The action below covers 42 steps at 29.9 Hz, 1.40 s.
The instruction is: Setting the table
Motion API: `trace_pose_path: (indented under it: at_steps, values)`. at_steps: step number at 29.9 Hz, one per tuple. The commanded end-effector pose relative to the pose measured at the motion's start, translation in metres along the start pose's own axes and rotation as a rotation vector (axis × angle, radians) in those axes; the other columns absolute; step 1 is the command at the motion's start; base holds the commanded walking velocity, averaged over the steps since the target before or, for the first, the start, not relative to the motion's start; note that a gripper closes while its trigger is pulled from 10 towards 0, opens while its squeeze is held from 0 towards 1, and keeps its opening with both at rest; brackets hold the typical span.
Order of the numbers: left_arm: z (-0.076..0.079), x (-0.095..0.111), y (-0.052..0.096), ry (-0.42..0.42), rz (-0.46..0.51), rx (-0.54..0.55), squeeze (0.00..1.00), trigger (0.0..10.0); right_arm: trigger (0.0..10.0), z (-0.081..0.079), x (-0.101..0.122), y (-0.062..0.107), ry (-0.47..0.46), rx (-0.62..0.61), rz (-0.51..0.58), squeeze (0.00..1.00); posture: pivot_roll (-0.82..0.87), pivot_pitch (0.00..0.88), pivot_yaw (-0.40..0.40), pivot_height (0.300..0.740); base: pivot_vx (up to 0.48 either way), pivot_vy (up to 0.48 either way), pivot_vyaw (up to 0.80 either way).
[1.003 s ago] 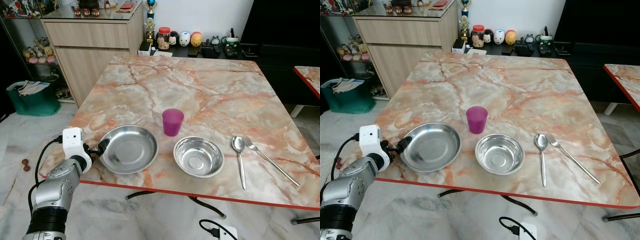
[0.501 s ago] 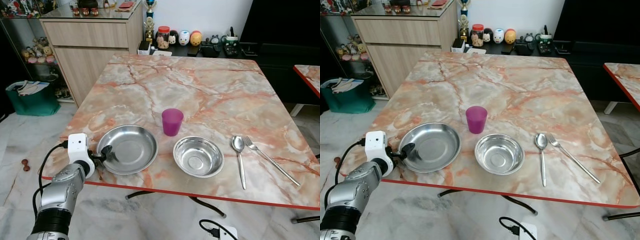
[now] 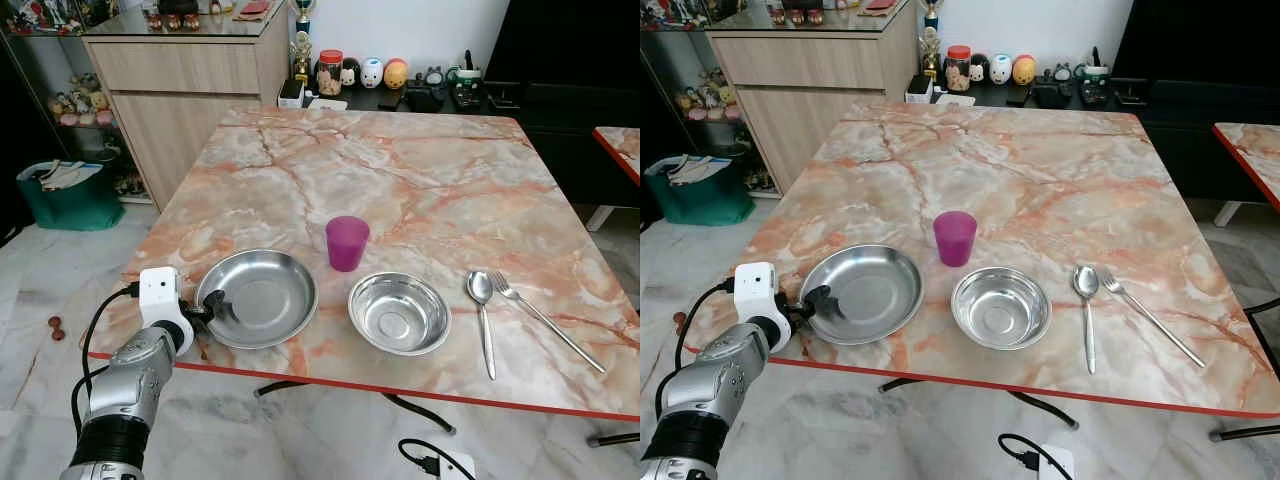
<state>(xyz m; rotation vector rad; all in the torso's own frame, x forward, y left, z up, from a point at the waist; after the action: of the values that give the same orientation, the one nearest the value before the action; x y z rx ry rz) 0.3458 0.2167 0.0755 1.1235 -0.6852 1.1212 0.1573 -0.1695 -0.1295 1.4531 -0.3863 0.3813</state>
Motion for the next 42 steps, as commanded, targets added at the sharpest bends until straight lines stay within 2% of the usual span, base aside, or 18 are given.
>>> trace_pose_path:
  at_steps: [1, 3, 4, 5, 6, 7, 10, 11, 12, 13, 14, 28, 42]
  values:
    - [0.0030, -0.0011, -0.0022, -0.012, -0.007, -0.004, 0.00, 0.0, 10.0, 0.0000, -0.0004, 0.0000, -0.007, -0.003, -0.002, 0.00, 0.04, 0.000, 0.004, 0.740, 0.000, 0.000, 0.00]
    - [0.0032, -0.0010, -0.0023, -0.014, -0.008, -0.006, 0.00, 0.0, 10.0, -0.0001, -0.0004, 0.0000, -0.007, -0.002, -0.002, 0.00, 0.04, 0.000, 0.004, 0.740, 0.000, 0.000, 0.00]
    - [0.0034, -0.0011, -0.0024, -0.017, -0.010, -0.008, 0.00, 1.1, 10.0, 0.0000, -0.0004, 0.0000, -0.008, -0.002, -0.002, 0.00, 0.04, 0.000, 0.005, 0.740, 0.000, 0.000, 0.00]
    - [0.0032, -0.0012, -0.0024, -0.022, -0.013, -0.006, 0.00, 9.6, 10.0, -0.0001, -0.0004, 0.0000, -0.008, -0.002, -0.002, 0.00, 0.04, 0.000, 0.004, 0.740, 0.000, 0.000, 0.00]
    - [0.0029, -0.0012, -0.0023, -0.028, -0.015, -0.003, 0.00, 9.6, 10.0, -0.0001, -0.0004, 0.0001, -0.007, -0.001, -0.002, 0.00, 0.04, 0.000, 0.004, 0.740, 0.000, 0.000, 0.00]
    - [0.0026, -0.0017, -0.0024, -0.033, -0.018, -0.001, 0.00, 10.0, 10.0, -0.0002, -0.0004, 0.0001, -0.007, -0.001, -0.002, 0.00, 0.04, 0.000, 0.006, 0.740, 0.000, 0.000, 0.00]
    - [0.0027, -0.0033, -0.0025, -0.045, -0.022, -0.001, 0.00, 10.0, 10.0, -0.0001, -0.0006, 0.0001, -0.006, -0.001, -0.003, 0.00, 0.04, 0.000, 0.003, 0.740, 0.000, 0.000, 0.00]
    - [0.0037, -0.0033, -0.0024, -0.046, -0.020, -0.005, 0.00, 8.2, 10.0, 0.0000, -0.0006, 0.0000, -0.004, 0.000, -0.004, 0.00, 0.04, 0.000, 0.002, 0.740, 0.000, 0.000, 0.00]
    - [0.0038, -0.0031, -0.0024, -0.047, -0.019, -0.006, 0.00, 3.5, 10.0, 0.0000, -0.0006, 0.0000, -0.004, 0.000, -0.004, 0.00, 0.04, 0.000, 0.002, 0.740, 0.000, 0.000, 0.00]
    - [0.0038, -0.0030, -0.0024, -0.047, -0.019, -0.005, 0.00, 2.7, 10.0, -0.0001, -0.0006, 0.0000, -0.004, 0.000, -0.004, 0.00, 0.04, 0.000, 0.002, 0.740, 0.000, 0.000, 0.00]
    - [0.0037, -0.0030, -0.0024, -0.048, -0.017, -0.004, 0.00, 0.0, 10.0, -0.0001, -0.0005, 0.0000, -0.003, 0.000, -0.004, 0.00, 0.04, 0.000, 0.002, 0.740, 0.000, 0.000, 0.00]
    - [0.0053, -0.0029, -0.0017, -0.072, -0.012, -0.008, 0.00, 0.0, 10.0, 0.0007, -0.0004, 0.0000, 0.001, -0.005, -0.003, 0.00, 0.04, 0.000, 0.000, 0.740, 0.000, 0.000, 0.00]
    - [0.0040, -0.0039, 0.0009, -0.002, 0.014, -0.002, 0.00, 0.0, 10.0, 0.0029, 0.0000, 0.0000, 0.011, -0.012, -0.001, 0.00, 0.05, 0.000, -0.016, 0.740, 0.000, 0.000, 0.00]
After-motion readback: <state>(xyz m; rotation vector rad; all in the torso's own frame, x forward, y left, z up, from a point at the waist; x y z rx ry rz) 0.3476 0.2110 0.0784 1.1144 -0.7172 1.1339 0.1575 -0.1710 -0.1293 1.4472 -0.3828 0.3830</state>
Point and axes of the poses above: a point about 5 cm out from each wrist's last joint towards the gripper, its own y axis pointing back from the gripper into the wrist, its own x axis along the axis of the wrist's last joint, z = x × y, the point moved 3 cm from there along -y, pointing out of the wrist towards the gripper, and after that the axes turned 12 degrees about y, right-handed, at the moved point
